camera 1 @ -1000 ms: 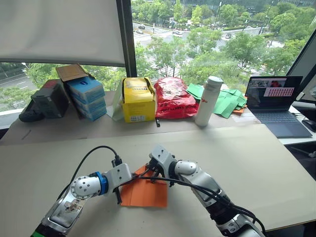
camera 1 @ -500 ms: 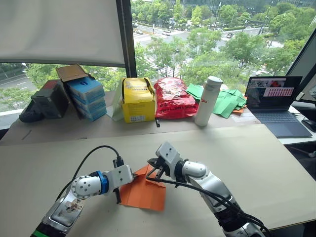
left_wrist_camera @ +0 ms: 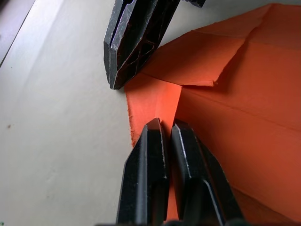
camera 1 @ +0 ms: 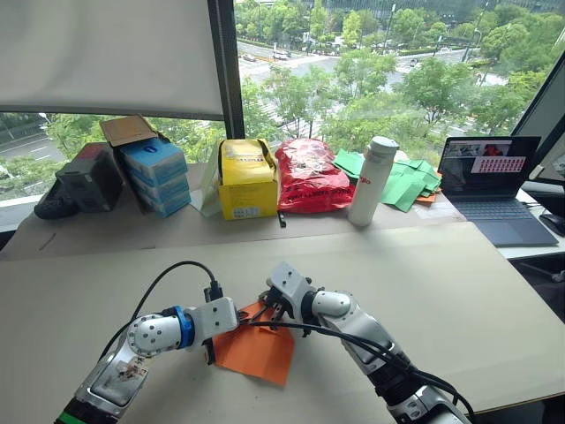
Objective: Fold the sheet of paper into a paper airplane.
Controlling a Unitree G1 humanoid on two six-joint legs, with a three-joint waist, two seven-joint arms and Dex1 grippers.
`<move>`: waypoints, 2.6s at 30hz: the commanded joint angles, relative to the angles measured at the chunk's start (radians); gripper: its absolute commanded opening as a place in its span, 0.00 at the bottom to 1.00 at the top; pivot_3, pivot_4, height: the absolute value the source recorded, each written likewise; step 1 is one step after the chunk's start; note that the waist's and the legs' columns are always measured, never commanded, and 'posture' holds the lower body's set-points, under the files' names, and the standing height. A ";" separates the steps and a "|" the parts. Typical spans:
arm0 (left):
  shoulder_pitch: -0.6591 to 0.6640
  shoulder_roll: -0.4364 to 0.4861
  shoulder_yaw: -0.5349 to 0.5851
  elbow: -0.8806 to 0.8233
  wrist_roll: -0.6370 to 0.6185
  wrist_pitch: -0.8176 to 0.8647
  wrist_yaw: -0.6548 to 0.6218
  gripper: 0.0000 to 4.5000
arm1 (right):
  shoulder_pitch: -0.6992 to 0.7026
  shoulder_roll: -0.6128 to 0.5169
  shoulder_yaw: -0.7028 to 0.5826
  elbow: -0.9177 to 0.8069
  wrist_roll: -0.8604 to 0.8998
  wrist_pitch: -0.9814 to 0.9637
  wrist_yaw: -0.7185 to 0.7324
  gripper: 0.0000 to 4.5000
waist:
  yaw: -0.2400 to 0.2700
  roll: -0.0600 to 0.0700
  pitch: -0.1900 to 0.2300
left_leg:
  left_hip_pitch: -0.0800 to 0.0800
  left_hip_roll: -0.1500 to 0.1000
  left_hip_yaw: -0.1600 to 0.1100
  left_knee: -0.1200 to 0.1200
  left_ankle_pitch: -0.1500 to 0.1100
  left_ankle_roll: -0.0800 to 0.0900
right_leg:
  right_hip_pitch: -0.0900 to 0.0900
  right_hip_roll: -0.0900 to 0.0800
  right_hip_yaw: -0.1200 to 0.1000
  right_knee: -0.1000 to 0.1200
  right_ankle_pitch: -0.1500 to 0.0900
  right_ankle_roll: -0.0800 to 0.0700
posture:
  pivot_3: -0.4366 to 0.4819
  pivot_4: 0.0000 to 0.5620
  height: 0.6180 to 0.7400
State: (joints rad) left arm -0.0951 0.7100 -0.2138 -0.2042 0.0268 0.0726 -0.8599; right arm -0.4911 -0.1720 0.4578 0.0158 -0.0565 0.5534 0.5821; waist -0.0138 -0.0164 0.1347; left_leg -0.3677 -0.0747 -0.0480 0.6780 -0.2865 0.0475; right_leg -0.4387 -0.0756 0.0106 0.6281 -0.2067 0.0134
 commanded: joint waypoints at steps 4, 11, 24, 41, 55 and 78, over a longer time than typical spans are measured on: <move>0.034 0.049 0.048 -0.025 -0.085 0.111 -0.075 0.63 | 0.027 -0.024 0.006 -0.046 -0.020 0.022 -0.005 0.00 | -0.001 0.000 0.000 | 0.000 0.000 0.000 0.000 0.000 0.000 | 0.000 0.000 0.000 0.000 0.000 0.000 | 0.48 0.27 1.00; -0.067 0.045 0.196 -0.057 -0.390 0.434 -0.153 0.78 | 0.042 -0.022 0.005 -0.079 -0.023 0.027 -0.021 0.00 | 0.000 -0.001 0.001 | 0.000 0.000 0.000 0.000 0.000 0.000 | -0.001 0.001 -0.002 0.001 0.000 0.000 | 0.48 0.27 1.00; -0.239 -0.100 0.091 0.120 -0.359 0.536 -0.038 0.21 | 0.043 0.005 0.008 -0.081 -0.029 0.034 -0.043 0.00 | -0.002 -0.001 0.001 | -0.001 0.000 0.000 0.001 0.004 -0.007 | -0.001 0.001 0.000 0.001 0.000 0.000 | 0.48 0.27 1.00; -0.255 -0.142 -0.031 0.224 -0.201 0.446 -0.009 0.01 | 0.037 0.021 0.023 -0.079 -0.047 0.044 -0.044 0.00 | 0.000 -0.002 0.000 | -0.001 0.000 0.000 0.001 0.003 -0.004 | 0.000 0.000 0.001 0.001 0.000 0.000 | 0.48 0.27 1.00; -0.126 -0.026 -0.008 0.170 -0.187 0.440 -0.047 0.01 | 0.032 0.030 0.029 -0.074 -0.048 0.050 -0.040 0.00 | -0.015 -0.002 -0.001 | 0.004 0.001 0.000 -0.001 0.001 -0.003 | 0.001 0.001 0.002 0.003 0.000 0.000 | 0.48 0.27 1.00; 0.086 0.132 0.155 0.006 -0.249 0.472 -0.065 0.01 | 0.010 0.034 0.032 -0.044 -0.045 0.031 -0.026 0.00 | -0.029 -0.001 0.000 | 0.013 0.002 0.001 -0.008 0.001 -0.003 | 0.004 0.001 0.002 0.001 0.000 0.000 | 0.48 0.27 1.00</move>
State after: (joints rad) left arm -0.0441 0.8200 -0.0384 -0.2357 -0.2421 0.5056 -0.9175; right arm -0.4689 -0.1369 0.4949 -0.0290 -0.0985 0.5954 0.5568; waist -0.0425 -0.0170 0.1345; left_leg -0.3546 -0.0728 -0.0475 0.6695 -0.2857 0.0449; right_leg -0.4345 -0.0747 0.0127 0.6295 -0.2070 0.0138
